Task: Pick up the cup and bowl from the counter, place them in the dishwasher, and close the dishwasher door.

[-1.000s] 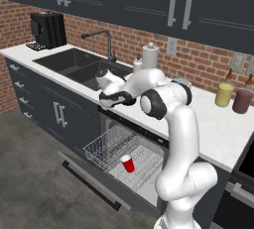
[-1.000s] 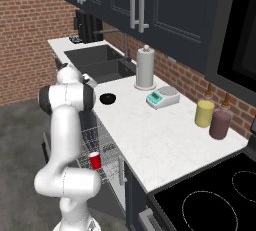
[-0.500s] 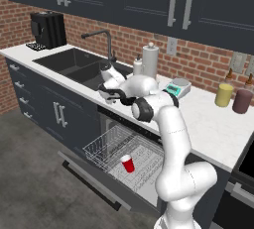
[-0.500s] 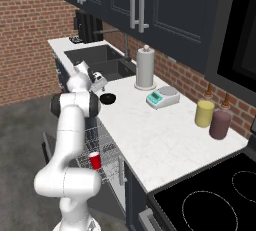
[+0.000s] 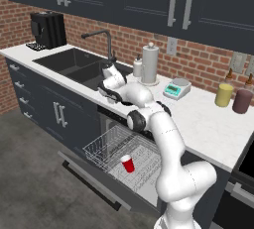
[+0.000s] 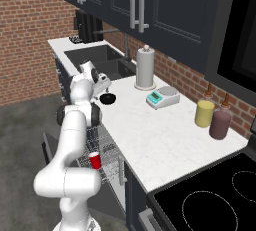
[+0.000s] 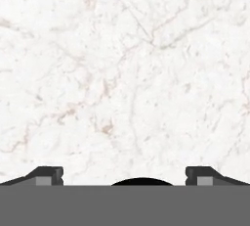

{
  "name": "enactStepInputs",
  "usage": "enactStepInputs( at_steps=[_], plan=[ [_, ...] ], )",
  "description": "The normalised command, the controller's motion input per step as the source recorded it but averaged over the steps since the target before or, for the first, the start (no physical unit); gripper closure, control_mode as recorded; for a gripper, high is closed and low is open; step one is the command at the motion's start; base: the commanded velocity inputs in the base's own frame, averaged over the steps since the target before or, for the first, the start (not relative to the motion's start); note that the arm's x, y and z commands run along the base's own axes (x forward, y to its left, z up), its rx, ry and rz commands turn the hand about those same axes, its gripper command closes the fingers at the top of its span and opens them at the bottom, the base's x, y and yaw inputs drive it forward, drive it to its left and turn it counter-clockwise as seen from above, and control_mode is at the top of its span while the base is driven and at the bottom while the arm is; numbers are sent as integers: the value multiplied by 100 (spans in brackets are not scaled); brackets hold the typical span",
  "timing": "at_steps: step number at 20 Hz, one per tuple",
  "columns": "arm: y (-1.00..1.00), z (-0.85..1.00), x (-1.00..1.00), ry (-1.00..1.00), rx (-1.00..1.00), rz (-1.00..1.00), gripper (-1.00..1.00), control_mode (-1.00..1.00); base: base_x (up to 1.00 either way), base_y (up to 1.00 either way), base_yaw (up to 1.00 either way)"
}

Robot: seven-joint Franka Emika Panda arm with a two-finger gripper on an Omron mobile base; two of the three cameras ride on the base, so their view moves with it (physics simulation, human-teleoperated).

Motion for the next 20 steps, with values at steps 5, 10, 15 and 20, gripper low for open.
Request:
enactStepInputs(
  at_steps=[5, 10, 15, 20],
  plan=[
    [-21, 0, -27, 0, -3, 0, -100, -100, 0, 0, 0],
    [-2, 1, -98, -4, -5, 0, -100, -100, 0, 0, 0],
    [-2, -4, -94, -5, -5, 0, -100, -100, 0, 0, 0],
    [-45, -23, -14, 0, 0, 1, -100, -100, 0, 0, 0]
  ],
)
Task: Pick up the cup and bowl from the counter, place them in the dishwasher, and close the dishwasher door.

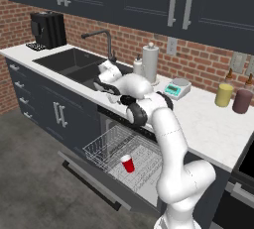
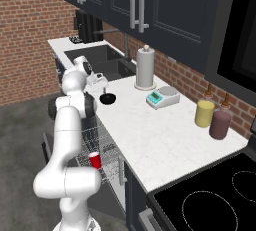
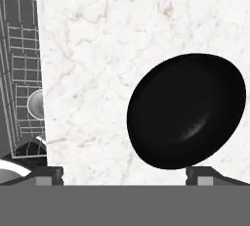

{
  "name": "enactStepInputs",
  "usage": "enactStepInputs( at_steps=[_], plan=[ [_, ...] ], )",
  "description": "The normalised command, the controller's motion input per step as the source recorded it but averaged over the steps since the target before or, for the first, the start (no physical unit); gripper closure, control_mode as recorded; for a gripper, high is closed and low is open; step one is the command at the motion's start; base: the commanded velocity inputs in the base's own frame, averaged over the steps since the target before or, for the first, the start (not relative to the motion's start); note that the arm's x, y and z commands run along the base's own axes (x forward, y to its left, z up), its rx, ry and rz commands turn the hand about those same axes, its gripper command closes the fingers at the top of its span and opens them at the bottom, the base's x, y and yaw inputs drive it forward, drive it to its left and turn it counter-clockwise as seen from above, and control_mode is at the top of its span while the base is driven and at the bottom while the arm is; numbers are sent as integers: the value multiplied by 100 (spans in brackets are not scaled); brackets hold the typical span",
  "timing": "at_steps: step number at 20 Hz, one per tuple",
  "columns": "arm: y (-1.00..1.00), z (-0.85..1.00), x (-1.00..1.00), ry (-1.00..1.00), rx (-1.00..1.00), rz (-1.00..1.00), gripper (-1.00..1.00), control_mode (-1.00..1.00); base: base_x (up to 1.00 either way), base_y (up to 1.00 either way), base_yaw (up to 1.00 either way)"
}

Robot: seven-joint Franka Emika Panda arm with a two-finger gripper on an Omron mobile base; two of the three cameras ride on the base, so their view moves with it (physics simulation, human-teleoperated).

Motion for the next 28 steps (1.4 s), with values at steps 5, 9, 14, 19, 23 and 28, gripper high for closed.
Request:
enactStepInputs(
  at_steps=[5, 9, 14, 19, 23, 28],
  plan=[
    [-53, -25, -3, 4, 0, 3, -100, -100, 0, 0, 0],
    [-15, -34, 3, 9, 0, 4, -100, -100, 0, 0, 0],
    [0, -44, 36, 10, 0, 9, -100, -100, 0, 0, 0],
    [4, -2, 34, 0, 0, 19, -100, -100, 0, 0, 0],
    [1, 5, 30, -1, 0, 19, -100, -100, 0, 0, 0],
    [11, -14, 49, 0, -1, 16, -100, -100, 0, 0, 0]
  ],
)
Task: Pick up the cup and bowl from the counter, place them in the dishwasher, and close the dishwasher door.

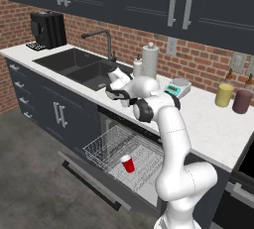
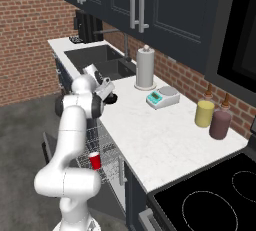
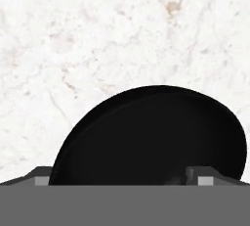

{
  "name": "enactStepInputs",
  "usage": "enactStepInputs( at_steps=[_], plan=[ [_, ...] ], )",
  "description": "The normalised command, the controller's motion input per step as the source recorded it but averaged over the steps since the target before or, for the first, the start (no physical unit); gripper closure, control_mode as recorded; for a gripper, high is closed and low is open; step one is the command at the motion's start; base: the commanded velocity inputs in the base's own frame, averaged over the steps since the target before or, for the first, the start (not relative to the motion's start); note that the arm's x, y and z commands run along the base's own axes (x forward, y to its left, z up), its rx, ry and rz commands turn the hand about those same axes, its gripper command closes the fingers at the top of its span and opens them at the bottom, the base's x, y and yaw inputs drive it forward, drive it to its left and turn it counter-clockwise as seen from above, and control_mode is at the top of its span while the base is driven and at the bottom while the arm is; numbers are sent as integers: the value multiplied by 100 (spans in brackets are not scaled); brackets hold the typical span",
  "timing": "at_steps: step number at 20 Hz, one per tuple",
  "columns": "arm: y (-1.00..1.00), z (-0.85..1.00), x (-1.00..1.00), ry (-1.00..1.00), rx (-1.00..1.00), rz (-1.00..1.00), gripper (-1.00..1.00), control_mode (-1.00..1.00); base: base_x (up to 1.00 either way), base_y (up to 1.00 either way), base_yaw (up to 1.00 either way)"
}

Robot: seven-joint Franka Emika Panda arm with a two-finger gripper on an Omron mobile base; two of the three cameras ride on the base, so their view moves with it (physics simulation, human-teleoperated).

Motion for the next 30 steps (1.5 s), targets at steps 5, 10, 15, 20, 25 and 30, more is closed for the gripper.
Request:
enactStepInputs(
  at_steps=[5, 10, 15, 20, 25, 30],
  plan=[
    [2, -29, 24, 5, -1, 13, 100, -100, 0, 0, 0],
    [0, -10, -25, 3, 0, 4, 100, -100, 0, 0, 0],
    [0, -5, -85, 2, 0, 0, 100, -100, 0, 0, 0],
    [13, 0, -100, 0, 1, 0, 100, -100, 0, 0, 0],
    [33, 0, -100, 0, 4, 0, 100, -100, 0, 0, 0],
    [36, 0, -100, 0, 1, 0, 100, -100, 0, 0, 0]
  ],
)
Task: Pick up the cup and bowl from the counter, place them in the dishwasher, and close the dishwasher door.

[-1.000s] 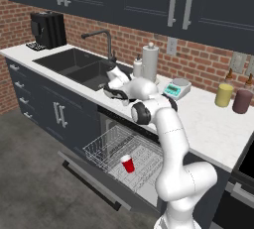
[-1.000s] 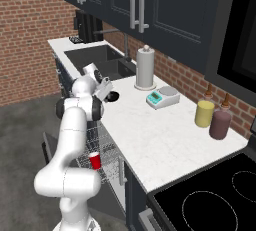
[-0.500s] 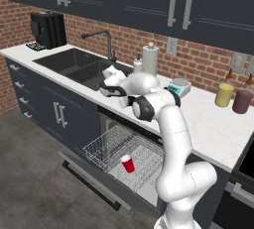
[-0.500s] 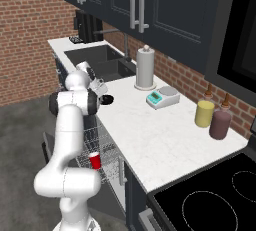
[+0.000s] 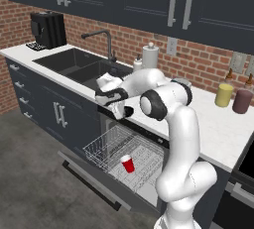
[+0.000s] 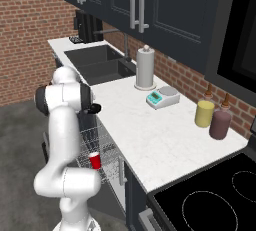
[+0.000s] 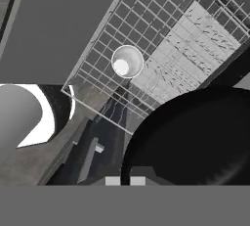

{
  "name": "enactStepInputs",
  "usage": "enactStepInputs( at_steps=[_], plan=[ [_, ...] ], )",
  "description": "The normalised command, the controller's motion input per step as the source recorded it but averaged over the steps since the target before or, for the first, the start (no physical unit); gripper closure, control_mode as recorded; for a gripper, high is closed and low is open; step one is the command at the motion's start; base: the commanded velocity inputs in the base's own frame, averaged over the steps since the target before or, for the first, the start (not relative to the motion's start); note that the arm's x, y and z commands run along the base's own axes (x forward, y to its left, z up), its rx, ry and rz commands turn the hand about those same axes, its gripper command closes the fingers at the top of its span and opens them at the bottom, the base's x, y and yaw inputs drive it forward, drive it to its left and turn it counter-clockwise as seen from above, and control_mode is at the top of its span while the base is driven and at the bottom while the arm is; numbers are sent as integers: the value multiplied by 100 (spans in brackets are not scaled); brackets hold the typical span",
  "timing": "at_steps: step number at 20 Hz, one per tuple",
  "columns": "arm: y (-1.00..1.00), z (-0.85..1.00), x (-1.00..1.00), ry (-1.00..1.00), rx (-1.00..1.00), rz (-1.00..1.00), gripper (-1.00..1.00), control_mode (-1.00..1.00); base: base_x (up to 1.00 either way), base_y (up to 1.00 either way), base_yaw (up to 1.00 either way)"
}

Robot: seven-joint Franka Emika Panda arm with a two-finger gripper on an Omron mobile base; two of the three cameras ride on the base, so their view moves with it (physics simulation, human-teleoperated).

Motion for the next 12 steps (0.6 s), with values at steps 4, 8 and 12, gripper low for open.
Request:
enactStepInputs(
  at_steps=[4, 8, 12],
  plan=[
    [33, -19, -100, 3, 0, 0, 100, -100, 0, 0, 0],
    [10, -50, -100, 14, 0, 0, 100, -100, 0, 0, 0],
    [3, -95, -88, 22, -2, 0, 100, -100, 0, 0, 0]
  ],
)
